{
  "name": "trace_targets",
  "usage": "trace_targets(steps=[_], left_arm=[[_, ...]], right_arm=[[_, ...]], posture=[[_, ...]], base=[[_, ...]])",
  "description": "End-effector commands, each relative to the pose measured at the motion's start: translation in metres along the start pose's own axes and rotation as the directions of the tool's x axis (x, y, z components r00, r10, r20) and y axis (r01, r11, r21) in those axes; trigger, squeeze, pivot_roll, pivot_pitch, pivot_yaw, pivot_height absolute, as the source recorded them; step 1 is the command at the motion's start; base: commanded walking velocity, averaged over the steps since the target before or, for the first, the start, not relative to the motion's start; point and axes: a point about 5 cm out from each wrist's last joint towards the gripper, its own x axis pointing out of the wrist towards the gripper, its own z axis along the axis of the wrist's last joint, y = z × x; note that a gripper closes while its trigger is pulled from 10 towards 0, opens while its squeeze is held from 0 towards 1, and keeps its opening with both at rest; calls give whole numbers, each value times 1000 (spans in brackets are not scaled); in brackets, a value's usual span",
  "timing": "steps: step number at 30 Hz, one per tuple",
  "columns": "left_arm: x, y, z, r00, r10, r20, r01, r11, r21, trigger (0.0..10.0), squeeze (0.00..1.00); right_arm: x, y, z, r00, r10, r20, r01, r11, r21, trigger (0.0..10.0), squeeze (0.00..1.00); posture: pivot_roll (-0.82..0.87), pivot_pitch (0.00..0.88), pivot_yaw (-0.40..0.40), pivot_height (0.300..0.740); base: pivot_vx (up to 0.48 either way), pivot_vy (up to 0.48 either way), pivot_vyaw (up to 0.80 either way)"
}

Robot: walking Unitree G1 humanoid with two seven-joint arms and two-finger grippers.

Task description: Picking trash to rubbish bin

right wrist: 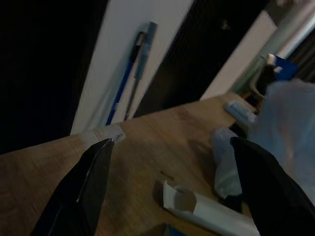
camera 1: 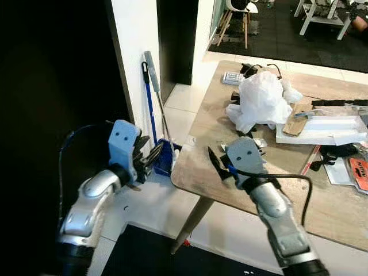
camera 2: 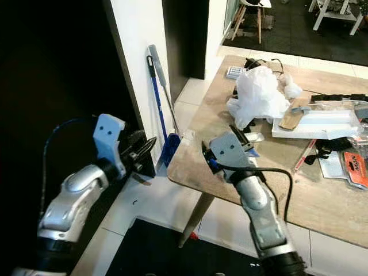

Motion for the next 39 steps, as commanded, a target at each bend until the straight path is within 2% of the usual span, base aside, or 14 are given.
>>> trace_targets(steps=[1, 5, 7, 9, 11, 12, 14, 15, 17, 24, 31, 34, 39], left_arm=[[-4, -6, 0, 998, -62, 1, 62, 998, -2, 10000, 0], [-4, -11, 0, 994, -107, 5, 107, 994, -11, 10000, 0], [-1, -20, -3, 991, -136, -4, 136, 991, -5, 10000, 0], [1, -27, -7, 987, -159, -18, 159, 987, 6, 10000, 0], [2, -32, -8, 986, -167, -18, 167, 986, 6, 10000, 0], [3, -35, -8, 985, -172, -15, 172, 985, 3, 10000, 0], [3, -36, -8, 984, -176, -12, 176, 984, 1, 10000, 0], [4, -41, -8, 981, -196, -7, 196, 981, 0, 10000, 0], [6, -50, -8, 970, -241, 1, 241, 970, 0, 10000, 0], [11, -63, -9, 956, -292, 1, 292, 956, 12, 10000, 0], [14, -70, -5, 947, -320, 27, 320, 947, 1, 10000, 0], [12, -78, 2, 925, -373, 76, 376, 926, -34, 10000, 0], [11, -84, 6, 909, -405, 101, 411, 911, -39, 10000, 0]], right_arm=[[-4, 5, 1, 994, 94, -48, -96, 994, -43, 10000, 1000], [-7, 3, -1, 985, 144, -97, -150, 987, -57, 10000, 1000], [-12, -3, -8, 964, 184, -190, -199, 978, -64, 10000, 1000], [-16, -8, -15, 945, 200, -258, -235, 966, -109, 10000, 1000], [-19, -17, -20, 932, 179, -314, -246, 950, -190, 10000, 1000], [-21, -22, -22, 926, 174, -335, -255, 943, -214, 10000, 776], [-22, -25, -22, 920, 173, -351, -262, 938, -227, 10000, 776], [-24, -30, -22, 911, 176, -373, -277, 931, -238, 10000, 0], [-28, -37, -21, 895, 173, -410, -298, 917, -265, 10000, 0], [-33, -42, -29, 873, 150, -465, -307, 908, -284, 10000, 0], [-38, -46, -44, 868, 80, -491, -288, 886, -365, 10000, 0], [-38, -45, -47, 867, 72, -493, -290, 878, -382, 10000, 0], [-37, -46, -49, 871, 37, -490, -268, 871, -412, 10000, 0]], posture=[[-54, 153, 51, 740], [-57, 155, 49, 740], [-58, 157, 45, 740], [-58, 157, 45, 740], [-62, 160, 45, 740], [-64, 161, 45, 740], [-64, 161, 45, 740], [-65, 161, 45, 740], [-65, 161, 45, 740], [-66, 160, 48, 740], [-66, 161, 51, 740], [-60, 160, 50, 740], [-58, 158, 54, 740]], base=[[0, 0, 0], [0, 0, 0], [0, 0, 0], [0, 0, 0], [0, 0, 0], [0, 0, 0], [0, 0, 0], [0, 0, 0], [0, 0, 0], [0, 0, 0], [0, 0, 0], [0, 0, 0], [0, 0, 0]])
